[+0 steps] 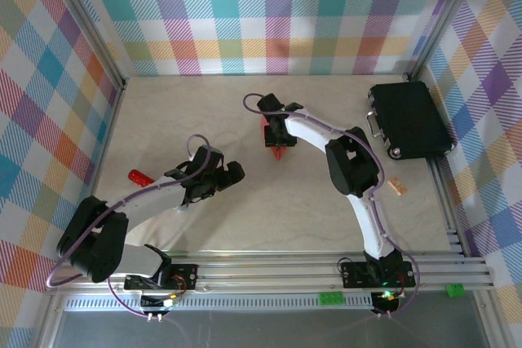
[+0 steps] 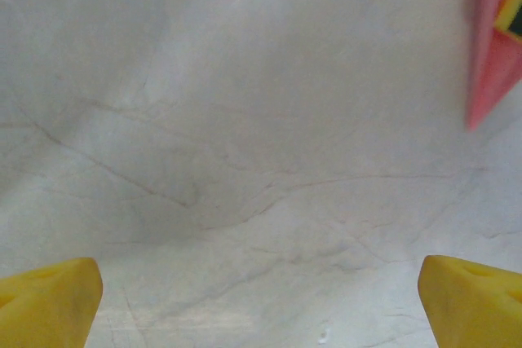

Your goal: Fold a paper plane with a square sheet of paper (pick it up from the middle)

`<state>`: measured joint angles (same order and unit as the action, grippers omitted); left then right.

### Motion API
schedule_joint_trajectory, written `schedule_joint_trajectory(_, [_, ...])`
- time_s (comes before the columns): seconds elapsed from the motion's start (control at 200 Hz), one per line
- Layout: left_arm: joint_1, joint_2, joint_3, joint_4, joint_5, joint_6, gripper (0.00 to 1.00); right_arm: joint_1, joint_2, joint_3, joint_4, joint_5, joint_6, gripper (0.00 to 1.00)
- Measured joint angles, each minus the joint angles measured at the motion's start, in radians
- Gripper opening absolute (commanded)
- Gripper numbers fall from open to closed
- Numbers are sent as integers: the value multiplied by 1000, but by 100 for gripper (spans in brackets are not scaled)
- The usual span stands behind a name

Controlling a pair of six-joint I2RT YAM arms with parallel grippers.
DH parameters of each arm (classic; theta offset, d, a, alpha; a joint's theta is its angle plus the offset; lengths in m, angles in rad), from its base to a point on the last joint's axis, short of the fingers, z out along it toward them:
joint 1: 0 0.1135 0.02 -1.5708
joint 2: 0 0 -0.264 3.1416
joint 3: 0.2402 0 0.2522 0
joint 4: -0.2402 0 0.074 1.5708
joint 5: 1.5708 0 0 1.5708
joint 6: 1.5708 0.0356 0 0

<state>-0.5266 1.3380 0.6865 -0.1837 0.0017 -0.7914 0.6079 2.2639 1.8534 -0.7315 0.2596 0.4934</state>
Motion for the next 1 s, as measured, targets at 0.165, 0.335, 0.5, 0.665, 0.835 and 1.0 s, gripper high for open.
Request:
schedule_joint_trajectory(0.165, [2,-77,60,-53,-64,23,99,-6,-141,-7,0,-18,0,65])
schedule_joint_trajectory(0.335, [18,-171,101,-109,-182,81,100,-26,-377,-137,45,-3,10,76])
schedule_joint_trajectory(0.5, [52,-271,103,-116,-330,173,100,-89,-629,-396,131,82,13,93])
schedule_joint_trajectory(0.665, [123,-343,42,-22,-441,261,100,-164,-860,-697,238,206,-17,99])
schedule_joint_trajectory(0.835, [159,-357,-126,127,-507,376,100,-281,-1038,-954,352,264,-74,99])
schedule_joint_trajectory(1.0, [202,-349,-216,244,-533,500,100,-398,-1206,-1235,561,267,-183,99])
